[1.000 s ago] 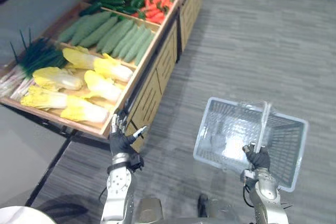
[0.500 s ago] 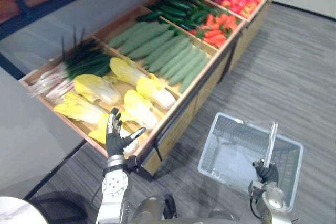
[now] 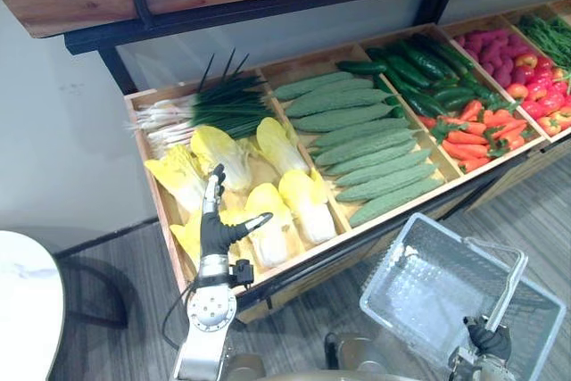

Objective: Pick vegetable in the basket

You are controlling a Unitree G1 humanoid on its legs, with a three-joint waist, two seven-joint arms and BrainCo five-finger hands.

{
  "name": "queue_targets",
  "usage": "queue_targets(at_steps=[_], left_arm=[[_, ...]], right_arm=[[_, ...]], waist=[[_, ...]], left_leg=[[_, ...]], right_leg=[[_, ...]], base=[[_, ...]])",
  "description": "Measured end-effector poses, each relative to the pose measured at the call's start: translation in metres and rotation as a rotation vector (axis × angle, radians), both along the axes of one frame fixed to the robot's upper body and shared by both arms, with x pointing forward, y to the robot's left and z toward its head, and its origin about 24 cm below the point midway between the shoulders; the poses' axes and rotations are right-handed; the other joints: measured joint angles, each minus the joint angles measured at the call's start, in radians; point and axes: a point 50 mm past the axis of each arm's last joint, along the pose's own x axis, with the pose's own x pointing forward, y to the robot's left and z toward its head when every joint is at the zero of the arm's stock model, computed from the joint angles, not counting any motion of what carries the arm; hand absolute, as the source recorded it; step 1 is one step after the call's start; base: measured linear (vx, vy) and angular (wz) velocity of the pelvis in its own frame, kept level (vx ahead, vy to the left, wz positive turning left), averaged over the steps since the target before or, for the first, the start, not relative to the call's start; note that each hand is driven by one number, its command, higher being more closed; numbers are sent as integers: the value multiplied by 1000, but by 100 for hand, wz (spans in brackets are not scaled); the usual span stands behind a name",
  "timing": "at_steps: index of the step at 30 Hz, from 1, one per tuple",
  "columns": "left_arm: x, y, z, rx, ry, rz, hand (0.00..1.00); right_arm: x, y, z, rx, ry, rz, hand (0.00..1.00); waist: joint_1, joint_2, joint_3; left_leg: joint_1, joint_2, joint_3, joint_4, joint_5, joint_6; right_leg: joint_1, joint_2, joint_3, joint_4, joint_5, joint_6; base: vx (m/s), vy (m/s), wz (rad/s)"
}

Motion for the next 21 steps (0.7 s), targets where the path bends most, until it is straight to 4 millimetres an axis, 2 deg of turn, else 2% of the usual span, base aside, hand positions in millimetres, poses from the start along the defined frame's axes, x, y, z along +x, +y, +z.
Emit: queue_targets(at_steps=[6, 11, 15, 17, 21], left_arm=[[1, 4, -5, 88, 35, 21, 0], [8, 4, -18, 225, 110, 38, 0], [12, 11, -33, 291, 189, 76, 0], [20, 12, -41, 321, 229, 82, 0], [37, 10, -44, 359, 247, 70, 0]], right_arm=[[-14, -1, -3, 17, 26, -30, 100], [-11, 1, -3, 23, 19, -17, 100], [-10, 3, -4, 31, 16, 4, 100], [-9, 3, -3, 30, 12, 9, 100], [-3, 3, -1, 23, -2, 26, 100]], waist=[[-2, -1, -14], [-2, -3, -30], [-6, -15, -44], [-8, -15, -44], [-14, -16, -40]], left_leg=[[-25, -17, -47, -28, 40, 2], [-32, -16, -39, -49, 59, -3], [-35, -9, 6, -86, 83, -9], [-38, -6, 33, -107, 95, -20], [-72, -3, 57, -114, 109, -24]], right_leg=[[22, -30, -58, -46, 13, -15], [28, -33, -63, -84, 39, -17], [14, -43, -61, -94, 48, -18], [1, -46, -55, -93, 51, -16], [-55, -42, -35, -78, 55, -19]], base=[[-47, -19, 34], [-55, -1, 5], [-15, -4, 1], [-4, -3, -3], [3, -16, -16]])
